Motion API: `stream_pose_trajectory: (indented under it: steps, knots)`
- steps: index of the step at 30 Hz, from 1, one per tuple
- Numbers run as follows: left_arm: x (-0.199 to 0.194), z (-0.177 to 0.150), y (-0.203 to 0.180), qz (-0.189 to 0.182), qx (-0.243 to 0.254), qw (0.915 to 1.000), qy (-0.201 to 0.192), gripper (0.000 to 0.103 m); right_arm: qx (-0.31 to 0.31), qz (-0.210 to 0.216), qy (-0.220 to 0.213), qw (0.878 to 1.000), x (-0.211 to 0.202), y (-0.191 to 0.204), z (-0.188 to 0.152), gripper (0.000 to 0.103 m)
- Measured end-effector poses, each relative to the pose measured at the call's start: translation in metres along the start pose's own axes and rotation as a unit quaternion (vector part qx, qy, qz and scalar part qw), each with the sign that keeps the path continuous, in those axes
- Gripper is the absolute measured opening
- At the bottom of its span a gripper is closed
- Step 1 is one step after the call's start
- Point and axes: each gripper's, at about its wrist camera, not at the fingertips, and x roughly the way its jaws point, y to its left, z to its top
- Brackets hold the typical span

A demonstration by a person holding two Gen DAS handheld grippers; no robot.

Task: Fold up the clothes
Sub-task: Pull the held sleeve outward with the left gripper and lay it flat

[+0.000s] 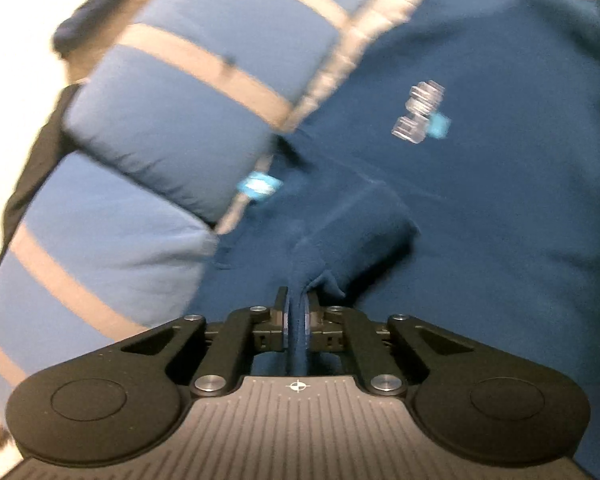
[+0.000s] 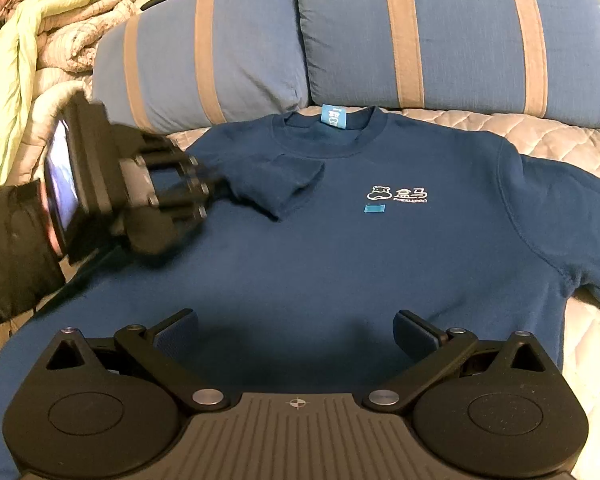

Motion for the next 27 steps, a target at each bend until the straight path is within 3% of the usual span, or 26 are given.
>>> stream_pose_trajectory:
  steps: [4,11,21,27]
  knots:
    - [-0.016,0.000,0.047,0.041,-0.081,0.9957,-0.012,0.007,0.000,-0.002,0.002,1.000,0.001,0.000,0.000,0.103]
    - [-0.058,-0.022,0.107,0.169,-0.130,0.9764,-0.035,0.006,0.000,-0.014,-0.003,1.000,0.000,0.001,0.000,0.103]
    - [-0.109,-0.084,0.170,0.242,-0.174,0.9545,0.003,0.006,-0.003,-0.027,-0.004,1.000,-0.001,0.003,-0.001,0.103]
    - [-0.140,-0.137,0.198,0.280,-0.219,0.9340,0.040,0.006,-0.002,-0.034,-0.001,0.999,-0.001,0.004,0.000,0.103]
